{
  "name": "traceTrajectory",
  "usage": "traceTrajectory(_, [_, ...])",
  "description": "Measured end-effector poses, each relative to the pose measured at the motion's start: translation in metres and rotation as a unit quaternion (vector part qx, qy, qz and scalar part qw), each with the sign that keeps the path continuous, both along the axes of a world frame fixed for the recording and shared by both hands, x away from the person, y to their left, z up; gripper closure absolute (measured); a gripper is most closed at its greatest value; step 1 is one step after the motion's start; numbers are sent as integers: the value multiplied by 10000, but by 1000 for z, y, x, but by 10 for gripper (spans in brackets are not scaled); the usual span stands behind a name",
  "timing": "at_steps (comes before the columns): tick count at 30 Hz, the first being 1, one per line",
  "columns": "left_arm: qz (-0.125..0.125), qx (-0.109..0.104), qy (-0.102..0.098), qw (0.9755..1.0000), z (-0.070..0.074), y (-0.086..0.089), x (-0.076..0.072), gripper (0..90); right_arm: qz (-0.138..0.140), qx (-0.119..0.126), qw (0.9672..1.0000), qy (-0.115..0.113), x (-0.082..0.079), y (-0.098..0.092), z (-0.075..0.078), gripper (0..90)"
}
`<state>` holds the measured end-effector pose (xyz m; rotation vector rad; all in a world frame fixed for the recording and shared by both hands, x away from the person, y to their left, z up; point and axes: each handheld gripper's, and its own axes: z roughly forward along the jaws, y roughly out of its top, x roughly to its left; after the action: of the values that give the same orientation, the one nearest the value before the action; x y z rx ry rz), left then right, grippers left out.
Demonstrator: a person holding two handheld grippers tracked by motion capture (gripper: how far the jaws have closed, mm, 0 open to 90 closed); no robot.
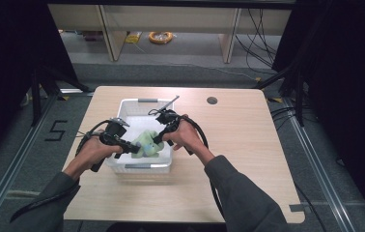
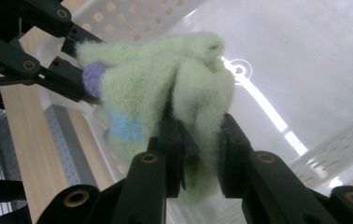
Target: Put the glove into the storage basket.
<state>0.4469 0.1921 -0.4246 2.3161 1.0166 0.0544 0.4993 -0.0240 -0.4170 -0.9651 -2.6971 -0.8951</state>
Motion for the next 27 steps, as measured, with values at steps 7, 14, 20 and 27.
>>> traceTrajectory(7, [28, 127, 208, 9997, -8, -3, 6, 733, -61, -149, 9998, 73, 2, 5, -10, 756])
traceTrajectory(14, [126, 309, 268, 9991, -16, -9, 8, 731, -113, -282, 9995, 105, 5, 6, -19, 752])
traceTrajectory(20, [146, 434, 296, 9985, -21, -13, 8, 744, -101, -349, 9993, 105, 6, 8, -22, 749])
traceTrajectory(27, [210, 522, 415, 9976, -27, -17, 7, 673, -101, -535, 9985, 87, 5, 10, -26, 735])
